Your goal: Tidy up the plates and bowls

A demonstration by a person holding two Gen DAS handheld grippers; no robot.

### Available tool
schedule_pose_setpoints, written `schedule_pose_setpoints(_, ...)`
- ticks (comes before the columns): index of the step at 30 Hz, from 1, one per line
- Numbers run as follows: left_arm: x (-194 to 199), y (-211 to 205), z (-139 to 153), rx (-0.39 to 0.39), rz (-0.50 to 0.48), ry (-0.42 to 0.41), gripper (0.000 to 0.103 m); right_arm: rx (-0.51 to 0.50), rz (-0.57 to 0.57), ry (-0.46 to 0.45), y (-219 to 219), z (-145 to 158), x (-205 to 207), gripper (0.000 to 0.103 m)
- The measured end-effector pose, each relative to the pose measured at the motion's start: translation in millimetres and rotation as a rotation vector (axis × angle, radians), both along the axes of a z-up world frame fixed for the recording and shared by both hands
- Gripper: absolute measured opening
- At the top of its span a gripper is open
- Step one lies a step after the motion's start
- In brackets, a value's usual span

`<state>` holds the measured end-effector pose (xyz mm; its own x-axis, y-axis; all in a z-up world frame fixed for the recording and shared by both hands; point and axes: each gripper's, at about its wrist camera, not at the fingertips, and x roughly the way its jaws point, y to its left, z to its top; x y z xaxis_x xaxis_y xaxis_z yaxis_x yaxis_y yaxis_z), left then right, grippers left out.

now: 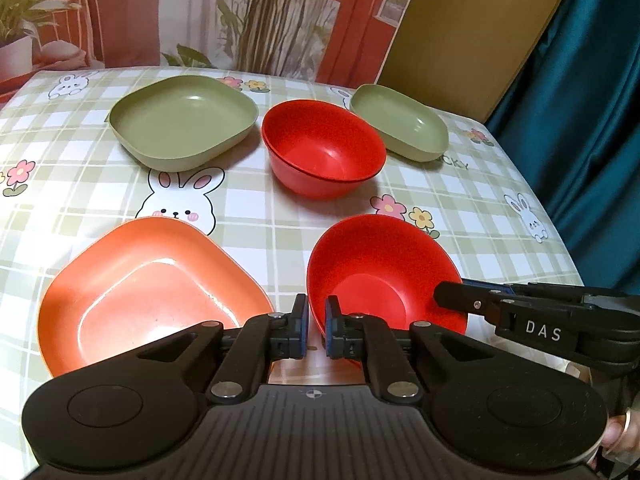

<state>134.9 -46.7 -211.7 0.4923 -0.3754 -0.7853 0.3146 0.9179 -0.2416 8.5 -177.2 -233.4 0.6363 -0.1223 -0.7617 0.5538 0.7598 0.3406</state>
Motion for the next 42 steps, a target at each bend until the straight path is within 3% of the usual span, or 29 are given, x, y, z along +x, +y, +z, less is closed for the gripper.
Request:
schedule_pose_setpoints(11, 17.1, -3.6, 34.5, -0.003, -0.013, -0.093, 0.009, -0.053, -0.006, -0.047, -14.0, 26.6, 16.7, 0.008)
schedule_pose_setpoints(24, 47.9, -11.1, 87.5, -0.070, -0.004, -0.211, 0.009, -0.123, -0.036, -0.140, -47.4, 72.3, 46.4, 0.008)
schedule_pose_setpoints(31, 63.3, -11.2, 80.9, -0.061, 0.021, -0.219, 0.009, -0.139, -0.031, -0.158, -58.9, 74.0, 65.9, 0.008)
schedule_pose_setpoints(42, 105.1, -17.4, 52.5, -0.024, 0.037, -0.174, 0.009, -0.103, -0.029, -0.116, -81.7, 44.4, 99.4, 0.008)
